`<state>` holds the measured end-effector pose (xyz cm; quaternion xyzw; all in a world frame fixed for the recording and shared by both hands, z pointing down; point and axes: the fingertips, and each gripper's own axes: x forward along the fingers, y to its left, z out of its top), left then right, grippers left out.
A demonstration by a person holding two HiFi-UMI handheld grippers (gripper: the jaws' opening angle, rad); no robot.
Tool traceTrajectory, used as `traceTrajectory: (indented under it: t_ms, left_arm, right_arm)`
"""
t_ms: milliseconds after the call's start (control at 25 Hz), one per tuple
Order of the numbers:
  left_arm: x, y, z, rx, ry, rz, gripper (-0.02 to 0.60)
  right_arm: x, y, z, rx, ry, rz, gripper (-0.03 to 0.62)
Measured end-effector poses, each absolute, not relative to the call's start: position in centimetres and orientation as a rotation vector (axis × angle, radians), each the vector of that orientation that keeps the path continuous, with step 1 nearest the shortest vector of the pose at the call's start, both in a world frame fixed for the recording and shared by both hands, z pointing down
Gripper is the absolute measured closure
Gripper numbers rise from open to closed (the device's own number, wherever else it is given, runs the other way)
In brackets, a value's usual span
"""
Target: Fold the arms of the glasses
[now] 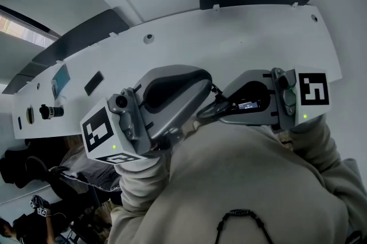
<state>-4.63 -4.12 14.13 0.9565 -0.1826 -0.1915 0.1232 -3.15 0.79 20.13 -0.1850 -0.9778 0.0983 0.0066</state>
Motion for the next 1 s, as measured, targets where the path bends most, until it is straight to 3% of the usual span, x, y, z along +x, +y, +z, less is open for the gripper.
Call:
traceTrajectory:
  t_ms: [400,640,720,800,1000]
  left_arm:
    - [-4.4,-2.8,13.4,2.593,-0.148,-0.827,0.574]
    - [-5.7,-4.2,14.2,2.650,-0.331,-0.844,0.573]
    - [-7.4,-5.4,15.3,2.632,-0.487,-0.894,0.485]
    - [-8.7,-6.4,16.5,2.622,-0.635,-0.892,0.446]
    - [-12.3,-6.3,18.5,2.568,-0.808,-0.968,0.434]
  right_arm:
    - [-3.0,1.4,19.7,-0.598,-3.078,0.262,0.537]
    - [-2.9,1.3,19.7,-0.593,-3.072,0.231,0.537]
    - [-3.1,1.1,19.9,-0.572,-3.061,0.208,0.537]
    - [-3.0,0.6,20.3,-0.539,-3.043,0.191,0.537]
    - [-2.2,-1.3,21.3,-0.462,-3.028,0.207,0.537]
